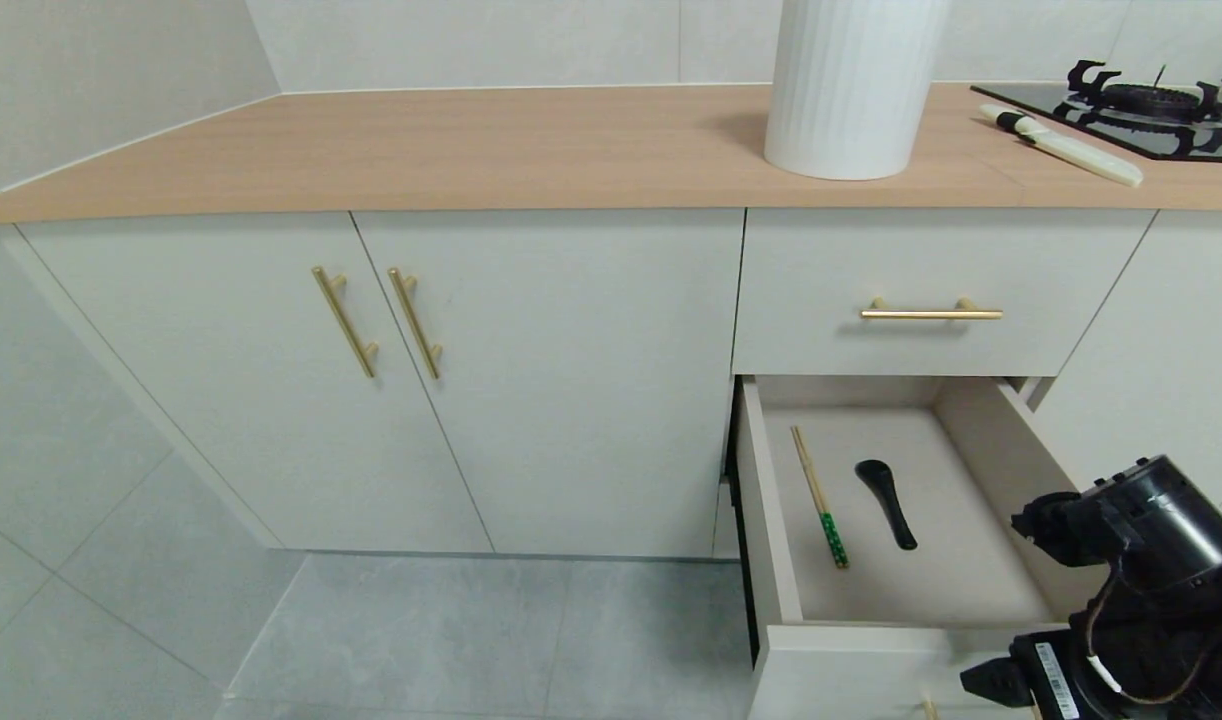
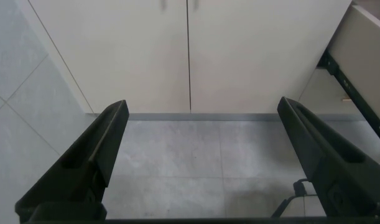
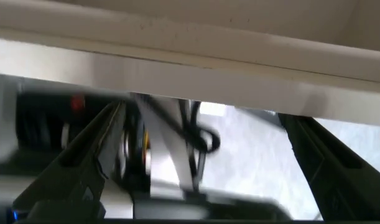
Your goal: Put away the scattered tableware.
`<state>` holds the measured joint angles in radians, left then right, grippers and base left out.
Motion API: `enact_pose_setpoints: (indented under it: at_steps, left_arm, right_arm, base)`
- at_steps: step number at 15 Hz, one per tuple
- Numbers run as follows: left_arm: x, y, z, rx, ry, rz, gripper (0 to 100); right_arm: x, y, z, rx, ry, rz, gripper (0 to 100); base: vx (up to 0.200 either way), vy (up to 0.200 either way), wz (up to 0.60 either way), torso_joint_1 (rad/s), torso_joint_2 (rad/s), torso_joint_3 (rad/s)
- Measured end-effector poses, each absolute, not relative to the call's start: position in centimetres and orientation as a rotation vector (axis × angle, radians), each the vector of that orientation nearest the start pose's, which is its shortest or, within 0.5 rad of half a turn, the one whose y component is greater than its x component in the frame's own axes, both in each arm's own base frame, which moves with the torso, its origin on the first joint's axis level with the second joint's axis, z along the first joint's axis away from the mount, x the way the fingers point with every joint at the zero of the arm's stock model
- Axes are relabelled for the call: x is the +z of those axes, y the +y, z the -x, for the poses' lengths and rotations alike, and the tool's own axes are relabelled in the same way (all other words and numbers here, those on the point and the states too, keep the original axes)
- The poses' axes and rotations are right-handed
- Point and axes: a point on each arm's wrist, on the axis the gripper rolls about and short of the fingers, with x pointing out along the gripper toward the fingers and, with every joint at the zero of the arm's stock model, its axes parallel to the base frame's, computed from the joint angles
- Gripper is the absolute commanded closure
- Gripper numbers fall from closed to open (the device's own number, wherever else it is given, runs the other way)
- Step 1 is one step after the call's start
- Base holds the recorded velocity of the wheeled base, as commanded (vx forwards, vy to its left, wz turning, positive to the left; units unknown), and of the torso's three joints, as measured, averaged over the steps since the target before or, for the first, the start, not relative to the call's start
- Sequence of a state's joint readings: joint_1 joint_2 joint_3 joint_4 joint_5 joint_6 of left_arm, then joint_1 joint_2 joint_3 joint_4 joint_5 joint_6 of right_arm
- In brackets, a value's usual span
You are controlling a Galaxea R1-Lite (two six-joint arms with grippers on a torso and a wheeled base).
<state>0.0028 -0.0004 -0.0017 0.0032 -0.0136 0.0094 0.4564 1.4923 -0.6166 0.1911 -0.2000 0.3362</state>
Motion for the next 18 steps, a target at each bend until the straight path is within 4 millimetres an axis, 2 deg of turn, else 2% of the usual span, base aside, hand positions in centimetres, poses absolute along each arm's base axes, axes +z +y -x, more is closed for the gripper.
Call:
enact_pose_setpoints:
  at_steps: [3, 6, 9, 17, 18]
  left_arm:
    - [7.6, 0.0, 2.3, -0.011, 0.001, -0.009, 0]
    - [7.6, 0.0, 2.3, -0.011, 0.001, -0.009, 0]
    - [7.6, 0.0, 2.3, -0.011, 0.001, -0.009, 0]
    - [7.6, 0.0, 2.3, -0.011, 0.001, -0.009, 0]
    - [7.6, 0.0, 2.3, -0.011, 0.001, -0.009, 0]
  right_arm:
    - [12.1, 8.2, -18.9, 0.014, 0.988, 0.012, 0]
    - [12.0, 8.8, -21.0, -0.016, 0.928, 0.006, 0]
    - [12.5, 9.5, -24.1, -0.029, 0.879, -0.008, 0]
    - [13.4, 9.5, -32.7, -0.092, 0.788, -0.054, 0]
    - [13.4, 9.5, -33.3, -0.097, 0.78, -0.06, 0]
  base:
    - [0.0, 0.0, 0.0, 0.0, 0.0, 0.0]
    - [0.0, 0.0, 0.0, 0.0, 0.0, 0.0]
    - [0.0, 0.0, 0.0, 0.0, 0.0, 0.0]
    - [0.0, 0.0, 0.0, 0.0, 0.0, 0.0]
    - [0.0, 0.0, 0.0, 0.0, 0.0, 0.0]
